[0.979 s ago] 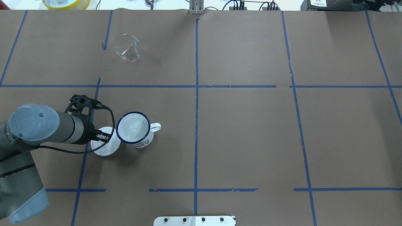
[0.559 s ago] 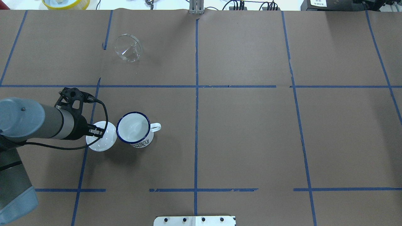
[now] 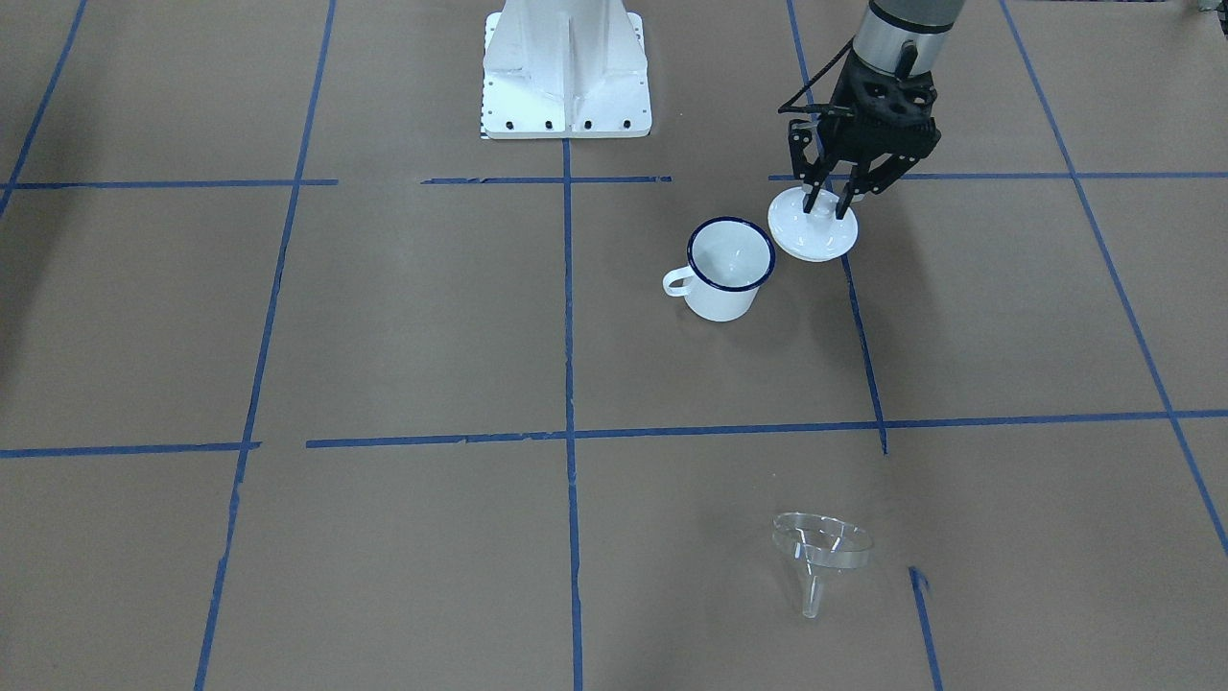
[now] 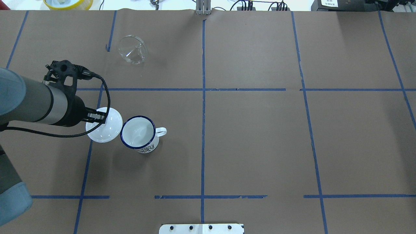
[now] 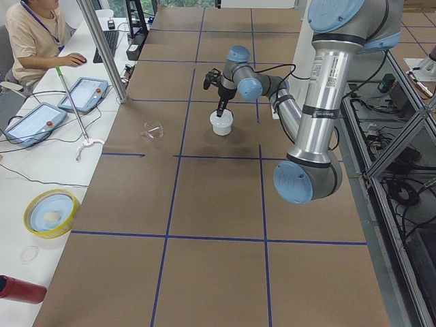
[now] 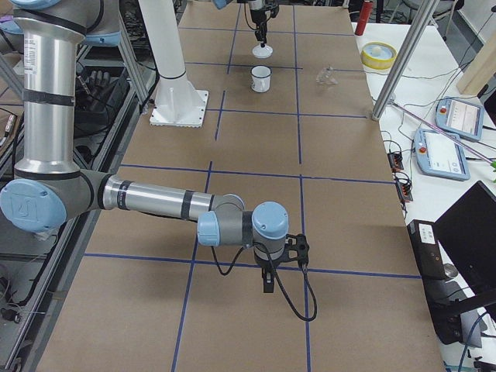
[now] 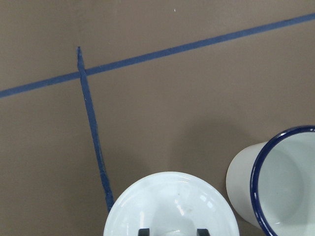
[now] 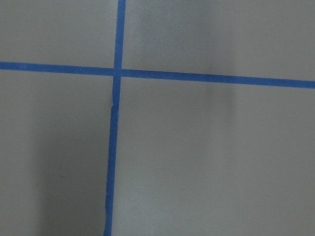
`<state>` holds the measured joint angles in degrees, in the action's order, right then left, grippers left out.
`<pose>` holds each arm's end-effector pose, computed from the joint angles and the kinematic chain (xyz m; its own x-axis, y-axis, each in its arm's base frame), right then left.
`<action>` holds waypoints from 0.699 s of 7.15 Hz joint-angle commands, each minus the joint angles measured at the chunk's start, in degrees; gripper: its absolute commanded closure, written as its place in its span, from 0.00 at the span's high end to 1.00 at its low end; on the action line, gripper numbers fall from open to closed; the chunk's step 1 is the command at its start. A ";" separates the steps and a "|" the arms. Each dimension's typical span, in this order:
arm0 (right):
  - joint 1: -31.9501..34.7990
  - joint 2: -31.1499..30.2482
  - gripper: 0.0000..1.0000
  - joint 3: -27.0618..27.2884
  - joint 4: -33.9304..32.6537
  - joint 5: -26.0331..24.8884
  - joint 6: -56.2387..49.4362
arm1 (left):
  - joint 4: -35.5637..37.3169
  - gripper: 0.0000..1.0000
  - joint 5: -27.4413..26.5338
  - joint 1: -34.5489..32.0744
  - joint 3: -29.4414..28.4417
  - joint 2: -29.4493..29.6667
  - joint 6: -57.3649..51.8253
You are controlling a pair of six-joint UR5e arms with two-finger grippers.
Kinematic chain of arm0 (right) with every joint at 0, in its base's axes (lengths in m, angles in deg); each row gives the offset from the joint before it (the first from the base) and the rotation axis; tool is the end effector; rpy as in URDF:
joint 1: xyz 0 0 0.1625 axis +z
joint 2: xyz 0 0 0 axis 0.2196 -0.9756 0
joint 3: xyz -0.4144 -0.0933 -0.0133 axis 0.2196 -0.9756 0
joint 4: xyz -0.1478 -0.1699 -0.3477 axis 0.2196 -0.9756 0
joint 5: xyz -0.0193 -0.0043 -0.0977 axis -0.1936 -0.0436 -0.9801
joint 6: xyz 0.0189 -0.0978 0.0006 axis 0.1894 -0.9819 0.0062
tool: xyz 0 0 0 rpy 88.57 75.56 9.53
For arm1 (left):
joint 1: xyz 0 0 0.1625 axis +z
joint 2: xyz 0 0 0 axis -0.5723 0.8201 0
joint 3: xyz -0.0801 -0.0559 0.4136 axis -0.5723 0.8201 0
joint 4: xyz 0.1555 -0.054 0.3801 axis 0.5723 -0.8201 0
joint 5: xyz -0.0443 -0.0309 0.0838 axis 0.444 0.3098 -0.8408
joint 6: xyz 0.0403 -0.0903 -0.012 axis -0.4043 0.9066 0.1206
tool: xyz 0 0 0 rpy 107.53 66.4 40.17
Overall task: Remove funnel from cup
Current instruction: 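Lift the white lid and carry it over the mug opening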
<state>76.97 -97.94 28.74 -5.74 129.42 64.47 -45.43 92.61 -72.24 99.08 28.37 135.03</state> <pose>0.0650 -0.4486 0.6997 0.7519 -0.0400 0.6581 0.0014 0.9982 0.0591 0.3259 -0.3827 0.2501 0.6601 0.1999 -0.7241 0.0475 0.9509 0.3058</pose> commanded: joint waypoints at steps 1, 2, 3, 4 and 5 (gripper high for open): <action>0.00 0.00 1.00 0.00 0.00 0.00 0.00 | 3.13 0.00 0.25 1.64 -5.66 8.79 6.80; 0.00 0.00 1.00 0.00 0.00 0.00 0.00 | 3.13 0.00 0.07 2.70 -8.56 10.73 7.26; 0.00 0.00 1.00 0.00 0.00 0.00 0.00 | 3.04 0.00 -0.19 2.97 -9.11 10.75 7.26; 0.00 0.00 1.00 0.00 0.00 0.00 0.00 | 3.04 0.00 -0.28 3.75 -9.29 10.66 7.44; 0.00 0.00 1.00 0.00 0.00 0.00 0.00 | 3.04 0.00 -0.37 4.46 -9.29 10.49 7.44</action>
<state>76.97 -97.95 28.74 -5.74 129.42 64.47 -42.39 92.39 -68.69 90.09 38.88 142.33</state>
